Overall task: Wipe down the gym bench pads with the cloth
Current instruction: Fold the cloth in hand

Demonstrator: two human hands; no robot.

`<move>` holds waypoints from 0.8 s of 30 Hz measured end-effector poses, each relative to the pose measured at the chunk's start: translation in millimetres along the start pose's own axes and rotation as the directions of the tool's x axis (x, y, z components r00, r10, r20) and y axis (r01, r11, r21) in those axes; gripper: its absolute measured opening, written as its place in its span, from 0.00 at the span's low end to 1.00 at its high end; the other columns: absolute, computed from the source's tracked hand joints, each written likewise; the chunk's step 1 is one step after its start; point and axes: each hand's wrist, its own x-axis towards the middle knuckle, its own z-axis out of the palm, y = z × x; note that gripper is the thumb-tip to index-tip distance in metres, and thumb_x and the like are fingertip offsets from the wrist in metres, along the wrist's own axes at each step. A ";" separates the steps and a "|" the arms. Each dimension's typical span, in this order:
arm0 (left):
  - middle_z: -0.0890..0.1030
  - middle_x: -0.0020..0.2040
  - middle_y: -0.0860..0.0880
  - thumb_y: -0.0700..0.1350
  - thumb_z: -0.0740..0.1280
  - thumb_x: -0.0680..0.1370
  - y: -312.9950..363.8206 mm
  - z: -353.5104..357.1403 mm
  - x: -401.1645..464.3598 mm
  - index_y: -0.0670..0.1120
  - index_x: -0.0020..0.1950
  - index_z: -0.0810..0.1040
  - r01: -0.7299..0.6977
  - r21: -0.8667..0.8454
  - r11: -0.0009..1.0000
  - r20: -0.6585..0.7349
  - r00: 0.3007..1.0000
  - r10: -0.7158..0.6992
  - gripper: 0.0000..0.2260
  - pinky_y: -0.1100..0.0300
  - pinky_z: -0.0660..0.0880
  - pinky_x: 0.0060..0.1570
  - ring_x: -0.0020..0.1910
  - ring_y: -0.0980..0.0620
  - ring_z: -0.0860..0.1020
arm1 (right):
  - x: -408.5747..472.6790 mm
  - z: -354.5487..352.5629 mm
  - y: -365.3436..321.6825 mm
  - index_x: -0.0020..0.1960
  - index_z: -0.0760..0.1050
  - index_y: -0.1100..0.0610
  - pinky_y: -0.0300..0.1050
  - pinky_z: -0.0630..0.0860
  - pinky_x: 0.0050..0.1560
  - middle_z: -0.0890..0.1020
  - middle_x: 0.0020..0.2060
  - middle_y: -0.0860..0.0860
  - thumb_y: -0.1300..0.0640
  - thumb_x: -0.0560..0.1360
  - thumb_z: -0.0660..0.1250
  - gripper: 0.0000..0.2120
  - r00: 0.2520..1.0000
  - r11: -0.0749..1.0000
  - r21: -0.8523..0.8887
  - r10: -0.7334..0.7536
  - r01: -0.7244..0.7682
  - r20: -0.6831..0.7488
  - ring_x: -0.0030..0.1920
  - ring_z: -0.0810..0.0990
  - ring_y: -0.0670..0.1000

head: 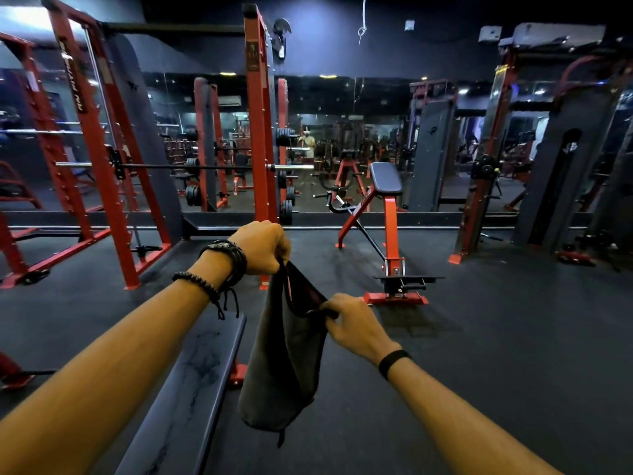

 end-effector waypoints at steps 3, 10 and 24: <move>0.82 0.41 0.54 0.37 0.67 0.67 -9.1 3.1 -7.8 0.51 0.42 0.84 -0.012 0.123 0.992 0.044 0.999 0.006 0.11 0.61 0.76 0.40 0.42 0.51 0.80 | 11.0 -29.8 17.4 0.49 0.84 0.60 0.48 0.81 0.47 0.84 0.43 0.53 0.67 0.71 0.70 0.09 0.998 0.993 0.095 0.066 -0.063 -0.022 0.43 0.82 0.50; 0.82 0.51 0.55 0.55 0.69 0.74 -23.2 20.2 -15.0 0.55 0.57 0.82 0.007 0.205 0.979 0.050 0.999 -0.017 0.13 0.59 0.73 0.52 0.49 0.54 0.78 | 42.3 -94.5 24.7 0.51 0.84 0.59 0.36 0.80 0.50 0.83 0.44 0.48 0.68 0.73 0.72 0.09 0.995 0.982 0.156 0.100 -0.103 0.026 0.45 0.83 0.45; 0.83 0.45 0.45 0.33 0.76 0.69 -13.6 35.9 -0.9 0.45 0.43 0.80 -0.009 -0.613 0.790 -0.033 0.999 -0.014 0.10 0.64 0.79 0.44 0.43 0.53 0.82 | 37.8 -152.7 24.1 0.50 0.81 0.58 0.46 0.82 0.49 0.84 0.41 0.53 0.68 0.73 0.72 0.08 0.831 0.890 0.134 0.342 -0.437 0.438 0.40 0.83 0.45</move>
